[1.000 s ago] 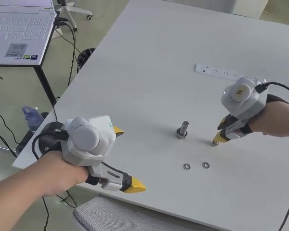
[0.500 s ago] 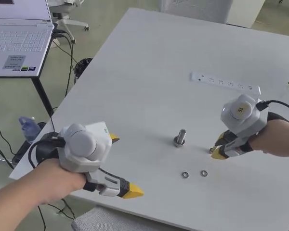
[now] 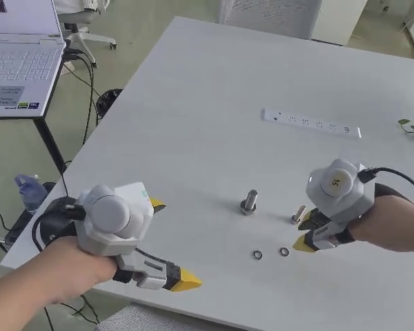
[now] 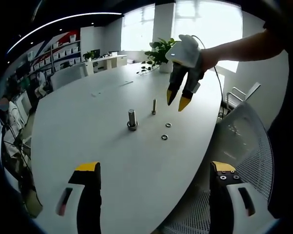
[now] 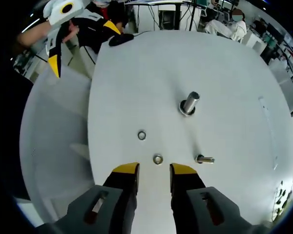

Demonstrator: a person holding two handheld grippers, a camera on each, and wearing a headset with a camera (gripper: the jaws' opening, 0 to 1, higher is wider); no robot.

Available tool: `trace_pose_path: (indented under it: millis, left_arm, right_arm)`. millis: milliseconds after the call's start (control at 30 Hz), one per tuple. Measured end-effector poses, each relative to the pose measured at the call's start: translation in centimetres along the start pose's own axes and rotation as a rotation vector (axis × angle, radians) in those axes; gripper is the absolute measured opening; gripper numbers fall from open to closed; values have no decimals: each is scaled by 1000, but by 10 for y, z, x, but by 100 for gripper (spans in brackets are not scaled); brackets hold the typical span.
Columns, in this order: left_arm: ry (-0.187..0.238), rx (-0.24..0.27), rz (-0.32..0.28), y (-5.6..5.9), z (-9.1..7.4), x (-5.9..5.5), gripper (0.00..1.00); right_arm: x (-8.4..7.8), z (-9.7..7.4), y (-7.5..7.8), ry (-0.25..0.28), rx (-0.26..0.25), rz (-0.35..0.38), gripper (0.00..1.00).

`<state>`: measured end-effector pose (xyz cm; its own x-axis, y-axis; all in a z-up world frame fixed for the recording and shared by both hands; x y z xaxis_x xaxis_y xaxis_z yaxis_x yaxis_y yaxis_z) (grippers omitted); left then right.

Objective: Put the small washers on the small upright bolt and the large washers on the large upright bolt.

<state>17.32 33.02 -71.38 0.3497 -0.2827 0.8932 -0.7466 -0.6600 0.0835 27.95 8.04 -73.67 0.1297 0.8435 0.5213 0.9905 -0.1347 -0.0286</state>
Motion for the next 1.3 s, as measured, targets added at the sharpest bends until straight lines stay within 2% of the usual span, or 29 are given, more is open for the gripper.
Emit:
trace_pose_path:
  millis: [100,367,667,800,900,1033,1300]
  left_arm:
    - [-8,3,3,-1,1,0,93]
    - [-7,8,12,0,5,3,94]
    - [-19,2,17,-1,9,4,92]
    - [-9,1,8,-2,10,5,93]
    - [-22,1,16,-3,11,3,93]
    - [-14,5,13,-4,11,4,93]
    - [-27,-6,-1,-1,10,-1,91]
  right_arm:
    - [0,2,-1,7,7,15,26]
    - [-6,11,-1,-5,4,-4,26]
    - [-16,25,5,-11,-5,24,26]
    - [-21,32,6,-17,-9,32,26]
    - [-25,37,8,-16,-21,40,26]
    - [-29,44,11,-3,-42,54,26]
    - [-33,53,9,-9,-47,64,26]
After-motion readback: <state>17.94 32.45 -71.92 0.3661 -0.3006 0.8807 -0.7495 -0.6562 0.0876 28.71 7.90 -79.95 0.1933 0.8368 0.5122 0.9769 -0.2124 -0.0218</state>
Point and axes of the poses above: the centre of the closed fingertips' face, and the gripper's own axes: z roughly forward along the fingers, y roughly to its right, x roughly out of its top, the point moved 7 cm from there along -z, roughly backward along the fingers, and after that the axes turned 12 degrees about y, right-handed, at the moved point
